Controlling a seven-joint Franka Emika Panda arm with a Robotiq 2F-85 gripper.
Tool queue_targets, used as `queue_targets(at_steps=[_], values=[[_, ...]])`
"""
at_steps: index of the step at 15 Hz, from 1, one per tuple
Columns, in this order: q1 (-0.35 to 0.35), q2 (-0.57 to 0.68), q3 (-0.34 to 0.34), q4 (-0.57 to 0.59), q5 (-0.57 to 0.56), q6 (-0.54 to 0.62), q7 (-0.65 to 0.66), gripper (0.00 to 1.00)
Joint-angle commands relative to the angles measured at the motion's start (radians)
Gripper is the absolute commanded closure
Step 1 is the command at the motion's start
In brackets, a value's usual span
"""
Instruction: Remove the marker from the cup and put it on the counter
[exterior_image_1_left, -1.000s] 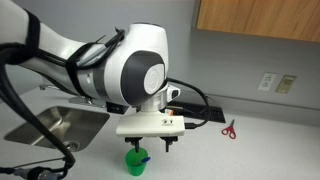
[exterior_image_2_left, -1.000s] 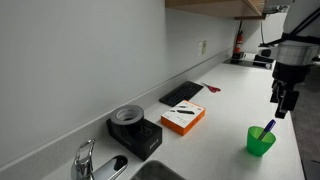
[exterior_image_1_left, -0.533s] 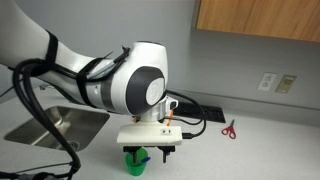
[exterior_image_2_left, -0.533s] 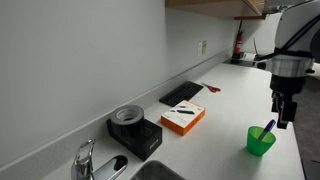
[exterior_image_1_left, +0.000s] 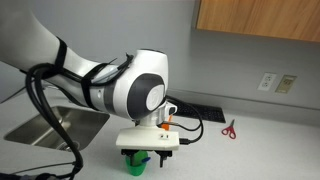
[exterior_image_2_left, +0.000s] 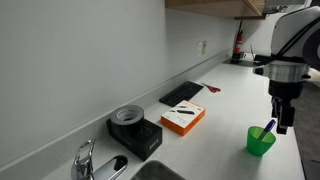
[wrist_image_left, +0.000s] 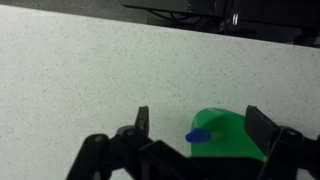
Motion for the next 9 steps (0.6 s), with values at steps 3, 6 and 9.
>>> queue_targets(at_steps=[3,6,9], values=[[0.013,0.017,0.001,0.010,0.066,0.015,-0.021,0.32],[0.015,0.015,0.001,0.011,0.080,0.013,-0.023,0.55],[0.014,0.013,0.001,0.013,0.084,0.013,-0.023,0.77]])
